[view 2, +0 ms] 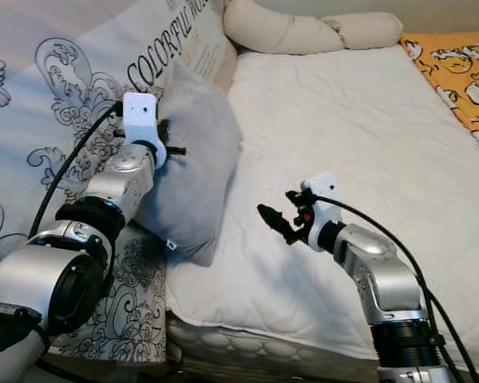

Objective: Clean up the room

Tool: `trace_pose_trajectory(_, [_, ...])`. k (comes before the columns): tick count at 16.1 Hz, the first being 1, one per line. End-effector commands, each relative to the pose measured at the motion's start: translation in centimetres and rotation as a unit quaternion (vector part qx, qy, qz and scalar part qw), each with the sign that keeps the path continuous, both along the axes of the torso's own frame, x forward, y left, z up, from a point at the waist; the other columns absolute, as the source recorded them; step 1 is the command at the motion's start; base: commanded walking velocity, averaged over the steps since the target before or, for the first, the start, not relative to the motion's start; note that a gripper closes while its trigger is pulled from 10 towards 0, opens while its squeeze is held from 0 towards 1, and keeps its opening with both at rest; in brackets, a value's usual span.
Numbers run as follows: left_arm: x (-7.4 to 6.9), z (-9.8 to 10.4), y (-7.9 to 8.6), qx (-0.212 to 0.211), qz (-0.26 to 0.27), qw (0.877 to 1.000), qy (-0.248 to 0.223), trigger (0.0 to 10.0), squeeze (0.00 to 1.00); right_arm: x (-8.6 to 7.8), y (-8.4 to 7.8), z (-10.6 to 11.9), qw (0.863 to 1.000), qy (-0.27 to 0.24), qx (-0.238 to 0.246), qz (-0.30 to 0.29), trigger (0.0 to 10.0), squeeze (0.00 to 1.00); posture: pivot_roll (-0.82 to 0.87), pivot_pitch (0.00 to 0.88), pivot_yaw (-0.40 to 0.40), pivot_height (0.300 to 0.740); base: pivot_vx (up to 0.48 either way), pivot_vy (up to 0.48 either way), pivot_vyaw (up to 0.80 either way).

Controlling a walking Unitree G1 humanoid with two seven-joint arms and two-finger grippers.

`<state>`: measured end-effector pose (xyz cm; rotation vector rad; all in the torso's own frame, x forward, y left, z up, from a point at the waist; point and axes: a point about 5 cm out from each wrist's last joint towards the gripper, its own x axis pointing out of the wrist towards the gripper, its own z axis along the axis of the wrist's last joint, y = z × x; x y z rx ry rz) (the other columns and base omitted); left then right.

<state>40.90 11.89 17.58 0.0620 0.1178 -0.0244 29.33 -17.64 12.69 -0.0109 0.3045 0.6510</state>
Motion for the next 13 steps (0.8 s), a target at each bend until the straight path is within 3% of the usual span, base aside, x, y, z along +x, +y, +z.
trace_pose_trajectory(1, [-0.2,-0.5,0.6,0.017,0.011,1.000,-0.002,10.0,0.00,-0.2,0.5,0.0,1.000,-0.004,-0.001,0.016,10.0,1.00,-0.12,0.000,0.135,0.740,0.000,0.000,0.00])
trace_pose_trajectory(4, [-0.8,-2.5,-0.3,0.059,-0.019,0.998,0.020,10.0,0.00,-0.5,0.8,-0.3,1.000,0.002,-0.010,0.030,10.0,1.00,-0.13,0.000,0.138,0.740,0.000,0.000,0.00])
trace_pose_trajectory(8, [-1.0,-3.1,-0.1,0.053,-0.019,0.998,0.040,10.0,0.00,-0.9,0.9,-0.6,0.999,0.008,-0.011,0.038,10.0,1.00,-0.13,0.000,0.145,0.740,0.000,0.000,0.00])
trace_pose_trajectory(9, [-1.0,-3.1,-0.4,0.047,-0.044,0.997,0.037,10.0,1.00,-1.1,0.9,-0.6,0.999,0.009,-0.011,0.040,10.0,1.00,-0.13,0.000,0.147,0.740,0.000,0.000,0.00])
trace_pose_trajectory(13, [-1.0,-2.0,-1.7,0.019,-0.114,0.993,0.000,10.0,1.00,-1.3,0.8,-0.3,0.999,0.000,-0.002,0.048,10.0,1.00,-0.14,0.000,0.147,0.740,0.000,0.000,0.00])
